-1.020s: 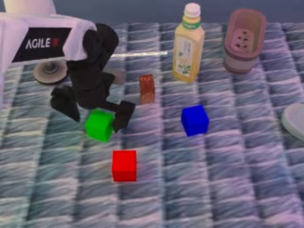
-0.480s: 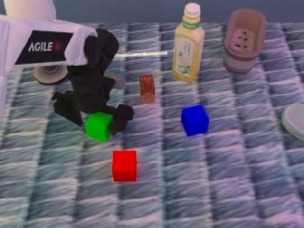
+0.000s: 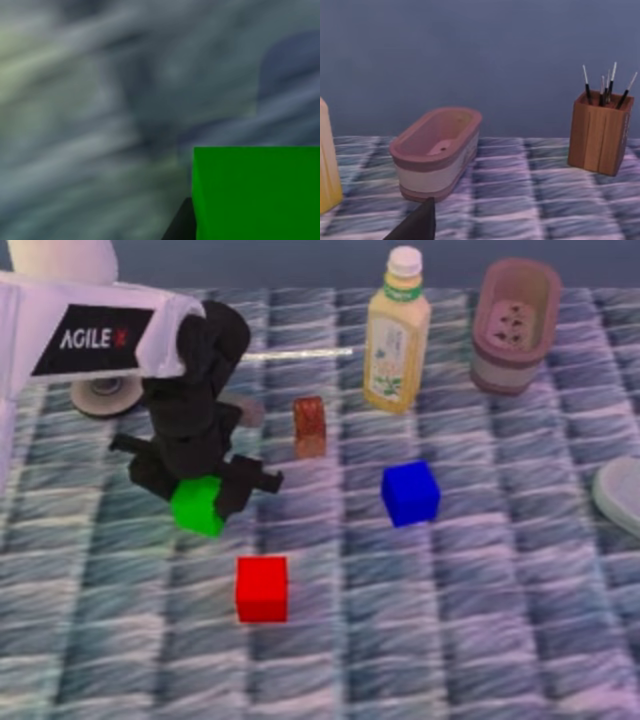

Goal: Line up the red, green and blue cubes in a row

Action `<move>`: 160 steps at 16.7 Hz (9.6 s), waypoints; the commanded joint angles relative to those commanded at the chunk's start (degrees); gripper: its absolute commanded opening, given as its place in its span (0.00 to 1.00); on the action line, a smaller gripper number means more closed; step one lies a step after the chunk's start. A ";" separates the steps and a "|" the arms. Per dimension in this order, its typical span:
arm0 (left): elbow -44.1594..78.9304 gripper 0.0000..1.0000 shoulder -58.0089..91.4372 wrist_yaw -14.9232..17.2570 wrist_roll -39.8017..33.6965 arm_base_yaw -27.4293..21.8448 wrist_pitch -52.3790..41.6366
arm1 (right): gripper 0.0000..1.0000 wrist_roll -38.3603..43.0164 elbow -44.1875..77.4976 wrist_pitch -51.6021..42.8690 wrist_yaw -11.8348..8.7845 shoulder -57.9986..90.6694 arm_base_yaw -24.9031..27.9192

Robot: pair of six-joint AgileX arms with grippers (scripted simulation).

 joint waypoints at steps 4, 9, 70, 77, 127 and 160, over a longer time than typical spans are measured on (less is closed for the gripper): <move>0.00 0.00 0.00 0.00 0.00 0.00 0.00 | 1.00 0.00 0.00 0.00 0.00 0.00 0.00; 0.00 0.00 0.00 0.00 0.00 0.00 0.00 | 1.00 0.00 0.00 0.00 0.00 0.00 0.00; 3.72 0.90 -1.10 -0.30 -44.40 -24.50 -4.61 | 1.00 0.00 0.00 0.00 0.00 0.00 0.00; 3.72 1.00 -1.10 -0.30 -44.40 -24.50 -4.61 | 1.00 0.00 0.00 0.00 0.00 0.00 0.00; -89.92 1.00 -129.97 -0.21 1.13 23.00 49.94 | 1.00 15.20 122.43 -74.75 0.30 137.68 29.83; -89.92 1.00 -129.97 -0.21 1.13 23.00 49.94 | 0.00 15.30 110.65 -59.30 0.34 141.34 29.90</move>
